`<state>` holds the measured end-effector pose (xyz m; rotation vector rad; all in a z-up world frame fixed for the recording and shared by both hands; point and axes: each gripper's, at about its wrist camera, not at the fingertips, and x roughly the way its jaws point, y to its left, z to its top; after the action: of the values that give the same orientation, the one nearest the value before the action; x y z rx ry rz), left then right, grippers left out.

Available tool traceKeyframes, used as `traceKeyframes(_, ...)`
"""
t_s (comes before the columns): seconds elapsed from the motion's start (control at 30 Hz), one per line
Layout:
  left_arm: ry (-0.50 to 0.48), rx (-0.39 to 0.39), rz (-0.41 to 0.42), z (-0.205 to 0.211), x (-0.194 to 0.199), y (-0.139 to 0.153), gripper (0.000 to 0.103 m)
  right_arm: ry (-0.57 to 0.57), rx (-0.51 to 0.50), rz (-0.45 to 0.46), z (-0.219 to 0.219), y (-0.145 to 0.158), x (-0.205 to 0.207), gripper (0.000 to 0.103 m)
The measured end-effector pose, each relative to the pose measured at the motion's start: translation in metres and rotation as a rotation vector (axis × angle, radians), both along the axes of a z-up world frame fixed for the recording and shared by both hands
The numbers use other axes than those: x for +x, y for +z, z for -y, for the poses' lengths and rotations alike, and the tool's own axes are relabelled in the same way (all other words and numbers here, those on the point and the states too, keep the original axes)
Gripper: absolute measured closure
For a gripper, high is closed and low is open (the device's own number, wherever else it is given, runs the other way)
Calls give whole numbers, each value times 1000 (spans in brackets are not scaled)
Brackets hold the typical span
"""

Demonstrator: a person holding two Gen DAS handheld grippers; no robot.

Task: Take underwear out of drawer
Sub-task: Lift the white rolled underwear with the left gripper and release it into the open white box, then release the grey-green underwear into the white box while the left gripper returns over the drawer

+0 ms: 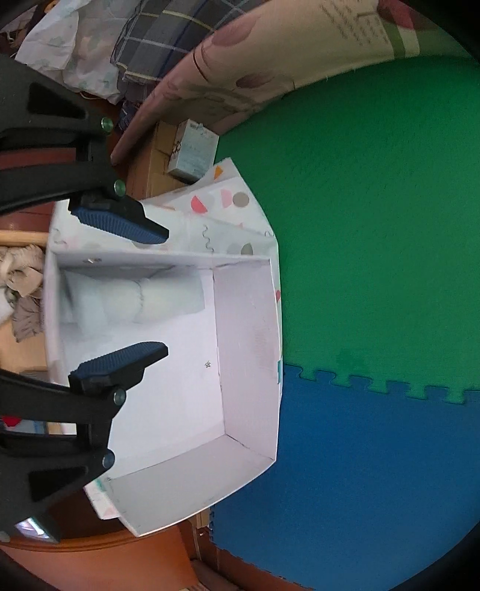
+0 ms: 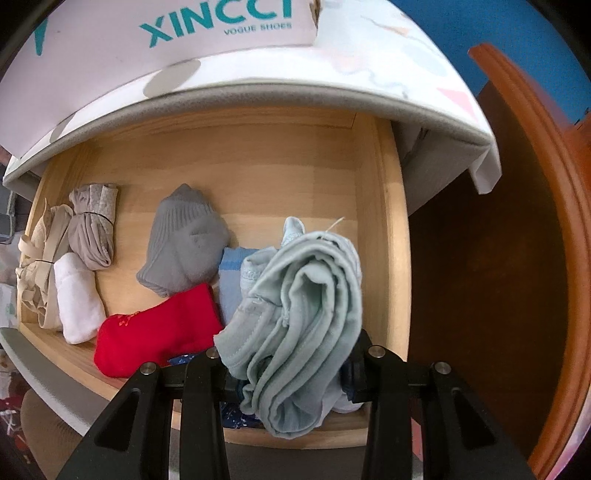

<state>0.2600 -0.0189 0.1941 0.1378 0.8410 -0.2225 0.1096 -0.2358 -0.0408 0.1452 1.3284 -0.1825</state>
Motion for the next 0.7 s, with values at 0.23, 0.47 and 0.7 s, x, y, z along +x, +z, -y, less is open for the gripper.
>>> traceKeyframes(0.23,39,-15,-34,-45,-53,-10,46,-22,37,54,6,12,-9,69)
traceKeyframes(0.47,132,-58,-164,-87,-98,-81,46,5,62,100,19,57,-10,69)
traceKeyframes(0.7,154,-12,-232,-81,-122,-150,46,50,22,185,25,146,9,69)
